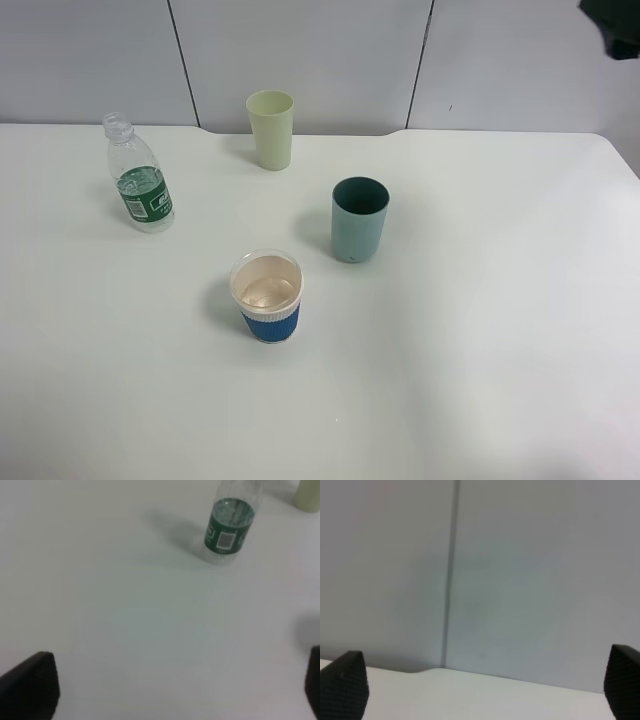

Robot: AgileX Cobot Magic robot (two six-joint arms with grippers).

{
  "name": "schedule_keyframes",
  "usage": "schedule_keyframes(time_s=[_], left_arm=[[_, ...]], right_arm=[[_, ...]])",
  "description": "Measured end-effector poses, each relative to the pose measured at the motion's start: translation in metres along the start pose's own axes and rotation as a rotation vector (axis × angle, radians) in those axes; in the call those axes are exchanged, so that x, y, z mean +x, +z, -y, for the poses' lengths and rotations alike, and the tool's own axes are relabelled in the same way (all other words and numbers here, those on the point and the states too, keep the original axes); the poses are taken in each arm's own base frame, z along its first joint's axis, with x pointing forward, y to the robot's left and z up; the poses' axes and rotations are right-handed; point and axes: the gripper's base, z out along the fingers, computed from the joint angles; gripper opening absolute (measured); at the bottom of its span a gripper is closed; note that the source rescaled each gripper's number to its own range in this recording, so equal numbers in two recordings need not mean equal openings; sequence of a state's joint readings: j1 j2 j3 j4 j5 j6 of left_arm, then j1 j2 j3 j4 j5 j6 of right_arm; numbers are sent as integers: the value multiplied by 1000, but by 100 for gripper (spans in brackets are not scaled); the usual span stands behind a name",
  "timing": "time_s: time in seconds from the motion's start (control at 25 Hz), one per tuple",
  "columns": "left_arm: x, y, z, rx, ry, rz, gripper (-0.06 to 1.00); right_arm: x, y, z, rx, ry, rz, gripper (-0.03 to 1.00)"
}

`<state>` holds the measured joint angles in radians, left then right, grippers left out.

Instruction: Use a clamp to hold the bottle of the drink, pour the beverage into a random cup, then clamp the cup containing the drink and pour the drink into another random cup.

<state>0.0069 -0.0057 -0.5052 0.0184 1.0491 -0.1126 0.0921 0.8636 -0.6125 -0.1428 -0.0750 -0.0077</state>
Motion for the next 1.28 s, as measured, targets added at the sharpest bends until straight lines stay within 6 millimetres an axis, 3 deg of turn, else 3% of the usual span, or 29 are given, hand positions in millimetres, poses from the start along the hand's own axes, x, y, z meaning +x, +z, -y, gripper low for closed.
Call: schedule_keyframes(time_s=[0.24,0.48,0.84,1.04,1.28], left_arm=[[0,0,0,0,0,0,100],[0,0,0,0,0,0,100],[0,0,0,0,0,0,100],[0,0,0,0,0,0,100],[0,0,0,0,0,0,100]], right_arm=[[-7,-52,21,158,-12,-34,79],[-10,-102,18,194,2,-10,79],[-8,-177,9,237,71,162,79],[8,-203,5,262,78,124,79],[31,-205,5,278,103,-124,79]])
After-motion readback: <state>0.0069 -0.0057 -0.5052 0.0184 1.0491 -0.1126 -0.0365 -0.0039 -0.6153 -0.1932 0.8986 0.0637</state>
